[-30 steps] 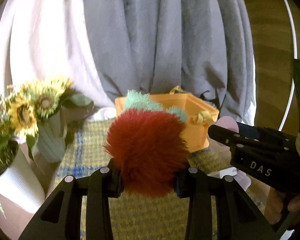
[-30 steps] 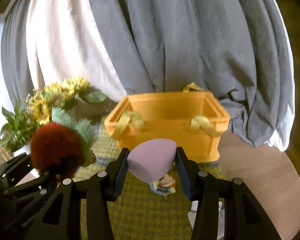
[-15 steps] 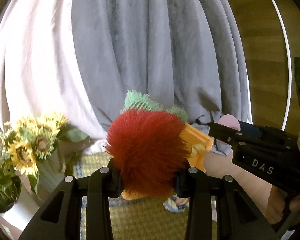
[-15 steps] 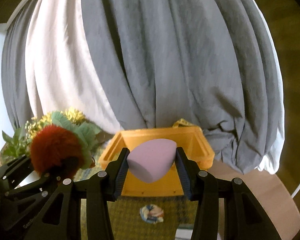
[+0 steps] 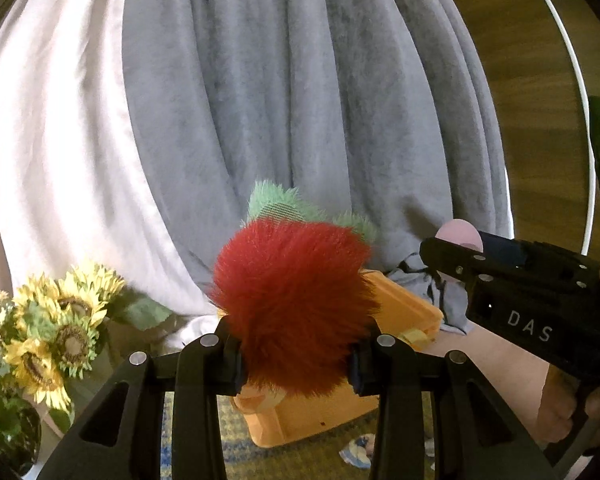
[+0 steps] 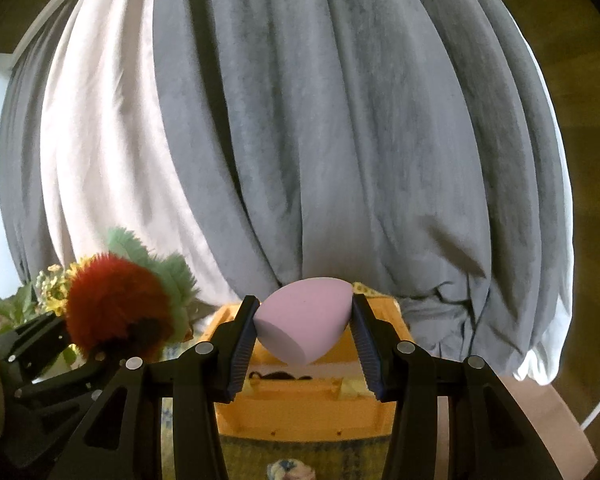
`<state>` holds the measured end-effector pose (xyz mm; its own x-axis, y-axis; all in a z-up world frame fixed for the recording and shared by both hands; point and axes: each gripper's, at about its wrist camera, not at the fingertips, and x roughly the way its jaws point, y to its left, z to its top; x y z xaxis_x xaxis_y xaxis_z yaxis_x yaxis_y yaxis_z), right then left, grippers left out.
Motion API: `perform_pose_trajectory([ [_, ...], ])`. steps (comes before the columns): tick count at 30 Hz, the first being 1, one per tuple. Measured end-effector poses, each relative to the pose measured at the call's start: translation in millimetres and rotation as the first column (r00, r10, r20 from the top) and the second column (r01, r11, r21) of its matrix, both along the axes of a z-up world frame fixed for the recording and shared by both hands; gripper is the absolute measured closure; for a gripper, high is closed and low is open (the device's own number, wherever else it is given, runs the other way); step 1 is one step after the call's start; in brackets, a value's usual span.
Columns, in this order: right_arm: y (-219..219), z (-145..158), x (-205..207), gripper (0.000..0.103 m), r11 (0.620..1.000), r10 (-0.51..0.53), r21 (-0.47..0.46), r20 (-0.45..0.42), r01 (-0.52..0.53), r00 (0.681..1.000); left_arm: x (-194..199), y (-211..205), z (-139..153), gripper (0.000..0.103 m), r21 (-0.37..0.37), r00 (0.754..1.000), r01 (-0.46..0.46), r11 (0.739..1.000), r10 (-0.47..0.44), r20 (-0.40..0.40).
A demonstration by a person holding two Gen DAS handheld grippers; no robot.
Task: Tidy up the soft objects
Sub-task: 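Carry the pompom and pink sponge over the crate and open both tools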
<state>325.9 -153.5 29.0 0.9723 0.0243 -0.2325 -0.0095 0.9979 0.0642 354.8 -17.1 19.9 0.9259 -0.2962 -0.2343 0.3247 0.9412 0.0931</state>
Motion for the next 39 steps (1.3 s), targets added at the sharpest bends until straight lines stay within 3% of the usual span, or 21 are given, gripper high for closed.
perform_pose_trajectory([
  [16,-14,-12,70,0.056,1.000,-0.010,0.006,-0.057,0.010,0.998,73,-15,-17,0.066,0.047,0.998,-0.006,0.999,0.009,-0.062],
  [26,-26,-39,123,0.056,1.000,-0.014,0.022,-0.150,0.017,0.989,127,-26,-43,0.066,0.099,0.987,0.016,0.995,0.000,-0.161],
  [31,-32,-53,147,0.055,0.999,-0.017,0.029,-0.219,0.023,0.976,152,-36,-58,0.065,0.144,0.969,0.042,0.989,-0.005,-0.247],
  [35,-34,-61,161,0.055,0.999,-0.029,0.015,-0.256,0.034,0.966,168,-42,-68,0.059,0.154,0.954,0.059,0.986,-0.010,-0.299],
  [38,-36,-66,170,0.052,0.999,-0.029,0.008,-0.282,0.033,0.959,176,-41,-73,0.043,0.141,0.944,0.062,0.988,-0.013,-0.330],
  [39,-36,-67,172,0.047,0.999,-0.031,0.005,-0.291,0.034,0.956,175,-42,-73,0.043,0.140,0.944,0.058,0.988,-0.009,-0.329],
])
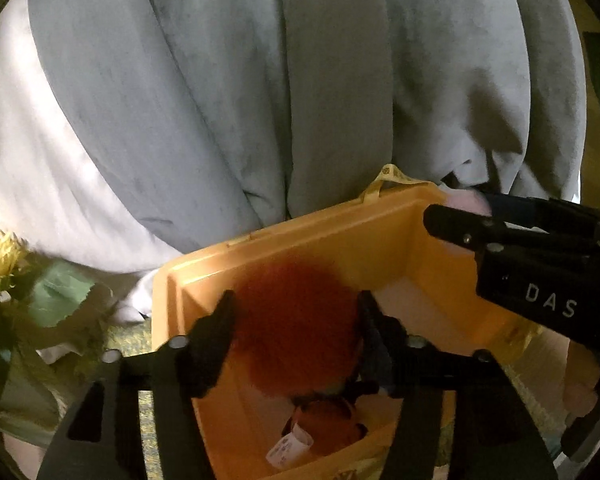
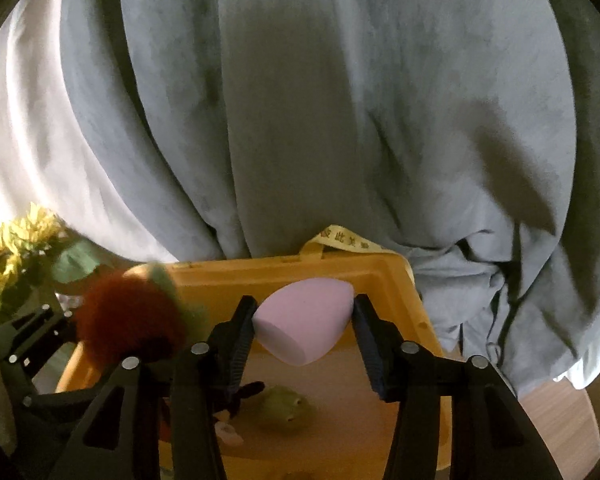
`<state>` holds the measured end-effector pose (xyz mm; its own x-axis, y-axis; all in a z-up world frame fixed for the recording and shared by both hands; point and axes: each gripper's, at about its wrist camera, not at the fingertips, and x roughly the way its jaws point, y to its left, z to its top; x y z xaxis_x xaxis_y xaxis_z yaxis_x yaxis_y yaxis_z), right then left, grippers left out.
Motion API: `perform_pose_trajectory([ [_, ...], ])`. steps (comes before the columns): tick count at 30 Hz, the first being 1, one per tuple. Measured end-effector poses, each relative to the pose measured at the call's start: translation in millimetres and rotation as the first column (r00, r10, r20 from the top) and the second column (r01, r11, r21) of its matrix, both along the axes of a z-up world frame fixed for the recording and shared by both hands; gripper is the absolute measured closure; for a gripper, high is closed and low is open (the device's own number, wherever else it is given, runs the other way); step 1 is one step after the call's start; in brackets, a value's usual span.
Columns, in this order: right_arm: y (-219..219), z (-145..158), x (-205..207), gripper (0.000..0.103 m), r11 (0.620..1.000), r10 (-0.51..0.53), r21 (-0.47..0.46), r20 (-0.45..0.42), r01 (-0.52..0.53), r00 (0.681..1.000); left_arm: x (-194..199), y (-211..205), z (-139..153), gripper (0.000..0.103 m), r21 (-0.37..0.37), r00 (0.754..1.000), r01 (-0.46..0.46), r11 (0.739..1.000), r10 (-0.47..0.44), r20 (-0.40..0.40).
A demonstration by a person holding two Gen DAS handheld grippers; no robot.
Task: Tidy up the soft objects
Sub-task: 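Carry the pompom and pink sponge over the crate and open both tools, then move both tools back toward the cloth bundle, white box and lavender towel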
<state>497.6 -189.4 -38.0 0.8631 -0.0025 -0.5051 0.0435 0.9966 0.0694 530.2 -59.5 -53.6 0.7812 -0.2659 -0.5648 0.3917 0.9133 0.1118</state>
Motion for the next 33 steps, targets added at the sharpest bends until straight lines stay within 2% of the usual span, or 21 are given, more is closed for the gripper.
perform_pose_trajectory([
  [1,-1,-1,2,0.043,1.000,-0.003,0.001,-0.006,0.003,1.000,0,1,0,0.042,0.001,1.000,-0.007,1.000,0.007,0.006],
  [2,-2,-2,3,0.034,1.000,-0.008,0.004,-0.011,0.008,1.000,-1,3,1,0.041,-0.001,1.000,-0.011,1.000,0.011,0.010],
  [3,-3,-2,3,0.033,1.000,-0.018,0.005,-0.009,0.018,1.000,-2,4,1,0.039,-0.002,1.000,-0.013,1.000,0.013,0.013],
  [10,-5,5,-8,0.033,0.999,-0.049,0.008,0.010,0.049,0.999,-17,16,12,0.034,-0.034,0.997,-0.055,0.998,0.056,0.043],
  [12,-4,9,-14,0.028,0.998,-0.059,0.003,0.025,0.059,0.998,-24,19,18,0.034,-0.043,0.996,-0.066,0.997,0.069,0.058],
  [15,-2,19,-29,0.026,0.997,-0.076,-0.004,0.061,0.077,0.995,-39,24,30,0.032,-0.064,0.992,-0.078,0.995,0.084,0.089],
  [19,-1,33,-48,0.022,0.996,-0.091,0.009,0.099,0.090,0.991,-60,29,45,0.031,-0.091,0.987,-0.082,0.992,0.093,0.128],
  [25,2,52,-79,0.021,0.995,-0.102,0.016,0.148,0.101,0.984,-92,39,65,0.028,-0.120,0.979,-0.078,0.990,0.099,0.176],
  [33,7,63,-118,0.019,0.992,-0.120,-0.002,0.185,0.122,0.975,-127,42,73,0.027,-0.131,0.974,-0.068,0.989,0.094,0.205],
])
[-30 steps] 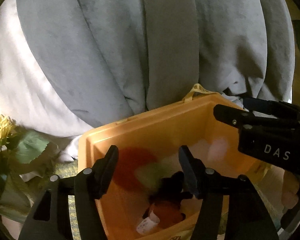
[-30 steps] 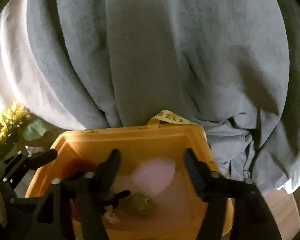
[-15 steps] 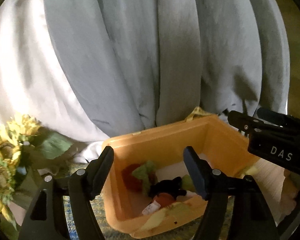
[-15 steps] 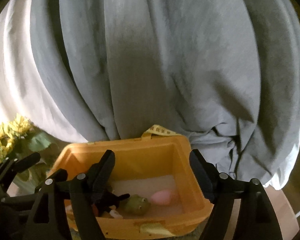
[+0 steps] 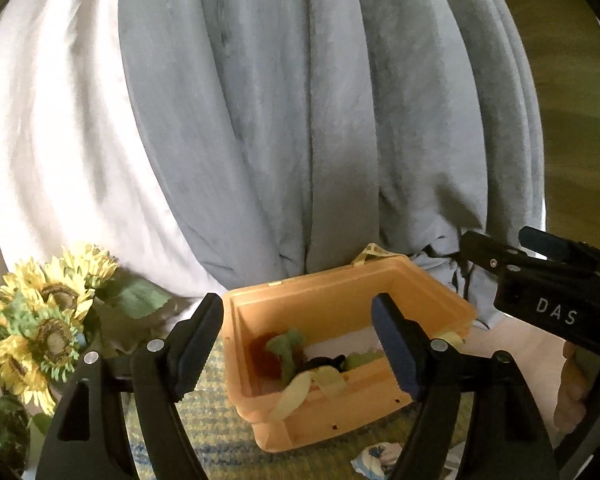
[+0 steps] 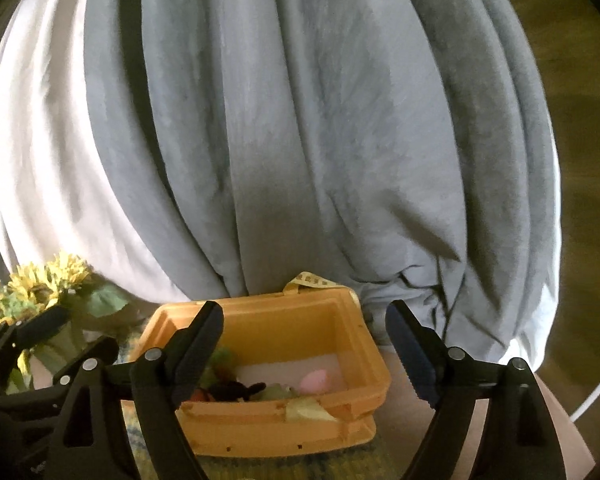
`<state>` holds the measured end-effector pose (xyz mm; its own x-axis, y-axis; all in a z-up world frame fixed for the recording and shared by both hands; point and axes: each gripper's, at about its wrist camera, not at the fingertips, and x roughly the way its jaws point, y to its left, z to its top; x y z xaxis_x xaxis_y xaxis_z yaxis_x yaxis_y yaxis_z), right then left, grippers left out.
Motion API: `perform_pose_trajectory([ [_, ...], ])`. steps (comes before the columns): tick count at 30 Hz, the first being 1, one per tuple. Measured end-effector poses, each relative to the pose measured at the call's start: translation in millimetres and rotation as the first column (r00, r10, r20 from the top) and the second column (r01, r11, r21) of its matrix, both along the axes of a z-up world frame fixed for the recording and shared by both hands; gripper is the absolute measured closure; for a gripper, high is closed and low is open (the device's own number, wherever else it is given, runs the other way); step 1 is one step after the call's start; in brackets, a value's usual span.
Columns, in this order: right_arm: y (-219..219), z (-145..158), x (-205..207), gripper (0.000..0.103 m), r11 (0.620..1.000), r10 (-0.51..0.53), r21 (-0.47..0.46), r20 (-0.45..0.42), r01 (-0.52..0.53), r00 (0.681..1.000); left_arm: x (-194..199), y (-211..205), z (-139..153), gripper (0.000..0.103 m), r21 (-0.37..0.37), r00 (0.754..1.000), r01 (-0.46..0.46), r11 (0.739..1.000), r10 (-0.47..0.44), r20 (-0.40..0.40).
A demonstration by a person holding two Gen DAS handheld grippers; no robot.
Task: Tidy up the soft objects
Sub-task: 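Move both tools back toward the cloth bundle, white box and lavender towel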
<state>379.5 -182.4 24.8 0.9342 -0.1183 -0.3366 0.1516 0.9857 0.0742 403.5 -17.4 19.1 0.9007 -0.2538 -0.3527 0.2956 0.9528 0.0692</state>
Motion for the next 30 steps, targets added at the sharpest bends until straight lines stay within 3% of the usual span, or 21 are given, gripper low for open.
perform_pose_trajectory([
  [18,-1,-2,-84,0.019,0.996,-0.081,-0.025,0.012,0.081,0.997,-76,-1,0,0.025,0.010,0.999,0.030,0.999,-0.031,0.036],
  [30,4,-26,-118,0.019,0.994,-0.107,-0.017,-0.067,0.106,0.992,-104,2,-23,0.025,0.040,0.999,0.036,0.999,-0.036,-0.012],
])
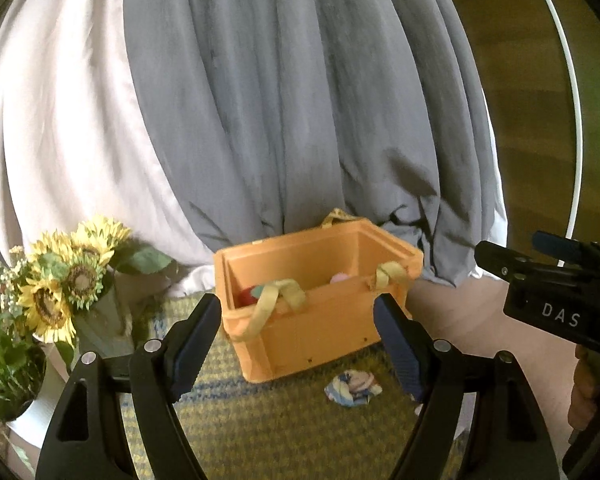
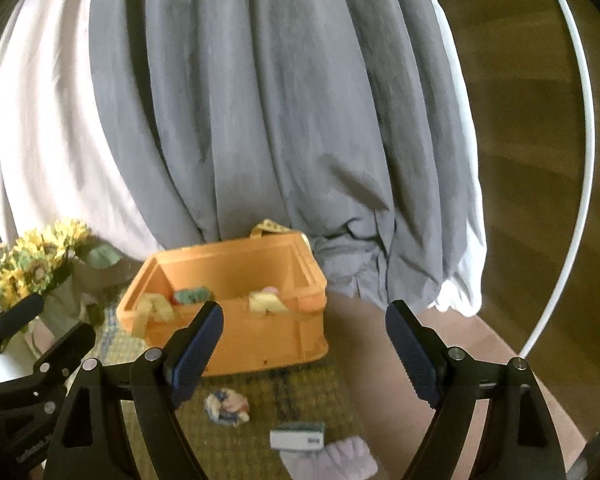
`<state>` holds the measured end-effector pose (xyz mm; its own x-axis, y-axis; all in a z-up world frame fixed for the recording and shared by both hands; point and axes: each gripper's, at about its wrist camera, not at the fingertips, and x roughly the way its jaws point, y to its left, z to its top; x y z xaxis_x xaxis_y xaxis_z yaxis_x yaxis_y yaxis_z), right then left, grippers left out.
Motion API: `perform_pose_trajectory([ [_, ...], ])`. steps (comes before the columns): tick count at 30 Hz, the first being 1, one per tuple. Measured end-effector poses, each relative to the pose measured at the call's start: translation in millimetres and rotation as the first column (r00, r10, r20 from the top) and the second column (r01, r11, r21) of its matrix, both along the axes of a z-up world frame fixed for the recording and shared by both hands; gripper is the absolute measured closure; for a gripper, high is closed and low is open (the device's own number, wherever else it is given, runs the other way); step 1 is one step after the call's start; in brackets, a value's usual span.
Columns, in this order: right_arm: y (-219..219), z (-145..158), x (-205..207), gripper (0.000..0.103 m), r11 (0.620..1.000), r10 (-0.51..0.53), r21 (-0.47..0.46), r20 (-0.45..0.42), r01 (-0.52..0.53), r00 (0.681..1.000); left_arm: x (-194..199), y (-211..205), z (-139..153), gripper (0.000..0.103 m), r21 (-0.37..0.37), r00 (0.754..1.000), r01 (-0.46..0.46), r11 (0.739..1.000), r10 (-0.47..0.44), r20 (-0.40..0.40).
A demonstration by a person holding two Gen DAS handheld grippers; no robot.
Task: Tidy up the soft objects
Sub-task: 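Move both tools back toward the cloth bundle, white box and lavender towel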
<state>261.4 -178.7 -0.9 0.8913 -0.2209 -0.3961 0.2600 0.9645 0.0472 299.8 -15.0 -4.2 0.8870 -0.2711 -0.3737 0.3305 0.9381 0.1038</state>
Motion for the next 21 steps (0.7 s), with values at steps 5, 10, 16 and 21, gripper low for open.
perform_pose_trajectory([
  [5,3,-17,-8,0.019,1.000,-0.001,0.014,-0.053,0.001,0.999,-3,2,-12,0.025,0.017,1.000,0.010,1.000,-0.009,-0.028],
  [10,4,-31,-11,0.019,1.000,-0.005,0.025,-0.100,0.007,0.995,-4,2,-26,0.025,0.030,0.998,0.029,0.999,-0.028,-0.059],
  [16,6,-46,-11,0.019,1.000,-0.009,0.026,-0.158,0.013,0.987,-2,0,-42,0.025,0.050,0.996,0.051,0.997,-0.047,-0.082],
  [21,7,-57,-7,0.019,1.000,-0.009,0.016,-0.201,0.012,0.980,4,-2,-56,0.025,0.061,0.992,0.069,0.996,-0.062,-0.109],
])
